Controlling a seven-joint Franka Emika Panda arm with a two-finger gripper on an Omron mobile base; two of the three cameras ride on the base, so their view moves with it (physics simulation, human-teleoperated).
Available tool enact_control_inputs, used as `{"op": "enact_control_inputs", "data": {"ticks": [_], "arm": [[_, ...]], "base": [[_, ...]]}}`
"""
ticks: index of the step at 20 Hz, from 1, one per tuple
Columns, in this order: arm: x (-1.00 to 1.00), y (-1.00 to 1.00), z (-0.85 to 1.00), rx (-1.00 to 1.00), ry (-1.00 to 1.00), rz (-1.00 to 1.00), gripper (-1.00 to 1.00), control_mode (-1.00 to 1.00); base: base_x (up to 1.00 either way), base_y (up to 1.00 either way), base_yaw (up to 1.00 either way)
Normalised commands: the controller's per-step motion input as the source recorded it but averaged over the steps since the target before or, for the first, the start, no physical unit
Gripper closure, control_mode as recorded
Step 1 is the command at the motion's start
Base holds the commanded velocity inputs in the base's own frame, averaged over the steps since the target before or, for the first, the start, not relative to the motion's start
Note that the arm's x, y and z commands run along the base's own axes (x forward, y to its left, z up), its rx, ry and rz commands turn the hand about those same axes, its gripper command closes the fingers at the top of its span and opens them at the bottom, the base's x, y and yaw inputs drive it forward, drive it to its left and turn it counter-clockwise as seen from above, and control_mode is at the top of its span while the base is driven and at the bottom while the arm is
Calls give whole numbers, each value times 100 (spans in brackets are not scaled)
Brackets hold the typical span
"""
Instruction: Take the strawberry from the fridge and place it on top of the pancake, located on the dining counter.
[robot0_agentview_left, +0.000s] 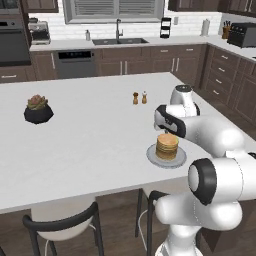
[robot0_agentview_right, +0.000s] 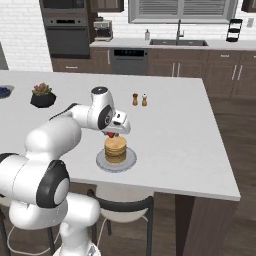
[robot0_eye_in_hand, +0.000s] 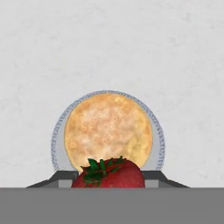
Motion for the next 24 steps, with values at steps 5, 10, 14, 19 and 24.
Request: {"op": "enact_control_inputs", "data": {"ticks": [5, 10, 14, 19, 24], "arm": [[0, -1, -39, -2, 1, 0, 100, -100], [0, -2, -17, 0, 0, 0, 100, -100], [8, 0, -2, 0, 0, 0, 100, -100], [10, -2, -7, 0, 0, 0, 100, -100], [18, 0, -1, 0, 0, 0, 100, -100]], "base": [[0, 0, 0], [0, 0, 0], [0, 0, 0], [0, 0, 0], [0, 0, 0]]}}
